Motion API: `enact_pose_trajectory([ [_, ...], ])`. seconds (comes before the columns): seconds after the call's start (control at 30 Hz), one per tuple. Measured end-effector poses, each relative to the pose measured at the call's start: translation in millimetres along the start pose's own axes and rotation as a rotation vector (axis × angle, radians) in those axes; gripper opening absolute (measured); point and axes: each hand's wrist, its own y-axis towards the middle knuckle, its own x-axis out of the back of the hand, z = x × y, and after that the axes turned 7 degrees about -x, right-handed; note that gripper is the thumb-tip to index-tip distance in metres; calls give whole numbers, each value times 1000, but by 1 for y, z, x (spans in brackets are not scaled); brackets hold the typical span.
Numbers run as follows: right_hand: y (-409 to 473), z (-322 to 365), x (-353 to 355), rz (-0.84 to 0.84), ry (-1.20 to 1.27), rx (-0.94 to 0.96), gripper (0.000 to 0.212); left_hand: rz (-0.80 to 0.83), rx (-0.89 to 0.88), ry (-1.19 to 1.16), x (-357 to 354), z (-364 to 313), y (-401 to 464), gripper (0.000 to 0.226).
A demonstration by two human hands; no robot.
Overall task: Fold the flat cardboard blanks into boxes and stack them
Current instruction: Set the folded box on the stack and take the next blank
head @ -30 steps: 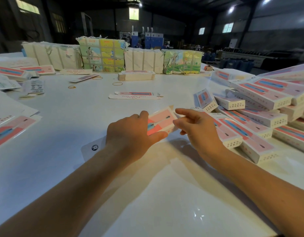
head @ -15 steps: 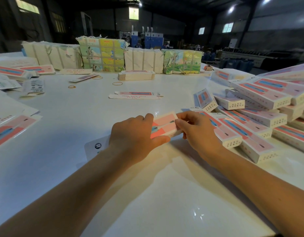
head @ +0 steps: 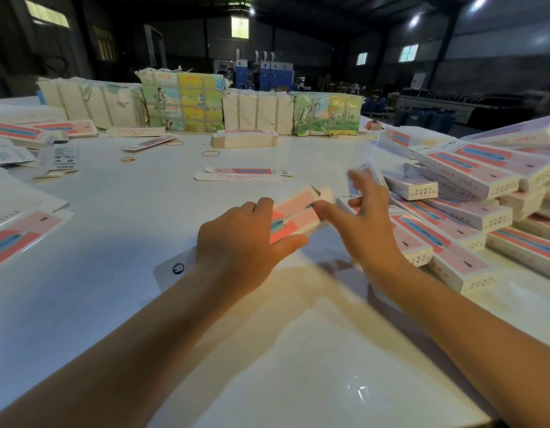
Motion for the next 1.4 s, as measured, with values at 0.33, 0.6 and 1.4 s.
enact_pose_trajectory([
  [0.33,0,2,-8,488,792,-277,25,-86,-70,-87,3,-9,-1,75],
  [0.6,-10,-2,0,212,-376,493,19,-161,-131,-99,3,-10,-3,53],
  [1.4,-11,5,-11,455,576,-280,32,-142,-159,-40,1,-6,-5,53],
])
